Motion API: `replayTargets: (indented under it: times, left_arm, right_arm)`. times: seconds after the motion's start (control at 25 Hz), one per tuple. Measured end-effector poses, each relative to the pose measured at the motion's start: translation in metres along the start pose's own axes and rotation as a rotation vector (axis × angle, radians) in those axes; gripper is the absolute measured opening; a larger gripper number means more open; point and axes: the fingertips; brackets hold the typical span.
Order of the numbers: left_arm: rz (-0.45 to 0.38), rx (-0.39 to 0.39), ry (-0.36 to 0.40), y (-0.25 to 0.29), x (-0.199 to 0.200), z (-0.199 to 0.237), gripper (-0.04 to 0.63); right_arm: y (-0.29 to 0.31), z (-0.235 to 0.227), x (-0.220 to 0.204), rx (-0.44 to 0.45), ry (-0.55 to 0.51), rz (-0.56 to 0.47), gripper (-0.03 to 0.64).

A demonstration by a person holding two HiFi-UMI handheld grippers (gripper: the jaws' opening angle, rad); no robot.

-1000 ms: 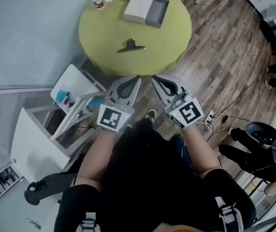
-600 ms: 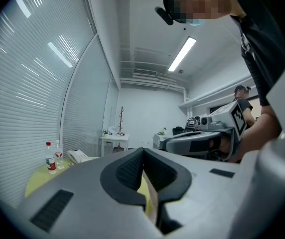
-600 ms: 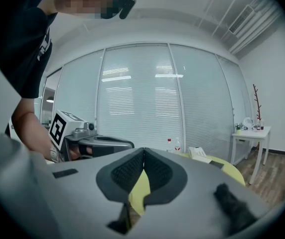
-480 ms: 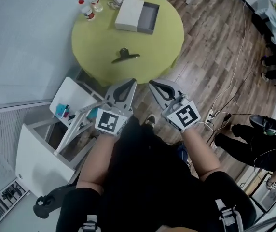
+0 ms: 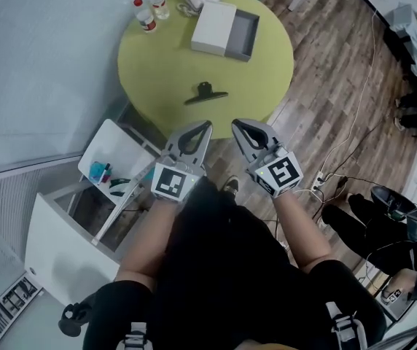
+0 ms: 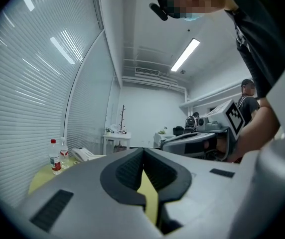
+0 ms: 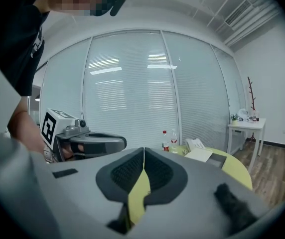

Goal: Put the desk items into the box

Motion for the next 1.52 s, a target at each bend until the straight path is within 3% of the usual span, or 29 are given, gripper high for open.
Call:
replayTargets:
  times: [0.16,0.6,1.08,1.28,1.52]
  left_arm:
    - [0.039,0.01,0.001,-0.003,-0.01,0.028,0.009]
    - [0.035,0.027,-0.035,0.003,-0.033,0.077,0.009]
    - [0.073,0.094,-0.014,0.03,-0.079,0.121,0.009]
    - [0.053,0.107,-0.01,0.044,-0.101,0.134,0.009]
    - [0.053,0.119,-0.024,0.059,-0.127,0.149,0.009]
  right_arm:
    - [0.026,-0.002,-0.008,-0.024,0.01,0.025,0.018]
    - [0.072,-0.024,-0.044,-0.096,0.045,0.1,0.02]
    - [0.119,-0.064,-0.115,-0.101,0.101,0.197,0.02]
    - [0.136,-0.077,-0.155,-0.116,0.128,0.266,0.021]
    - [0.152,-0.095,-0.193,-0.175,0.163,0.332,0.109]
Point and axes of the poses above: the fingertips, and each gripper's own axes: y forward along the fingers, z to its left, x out of its top, and after that the axes turned 11 degrees about -z, right-handed
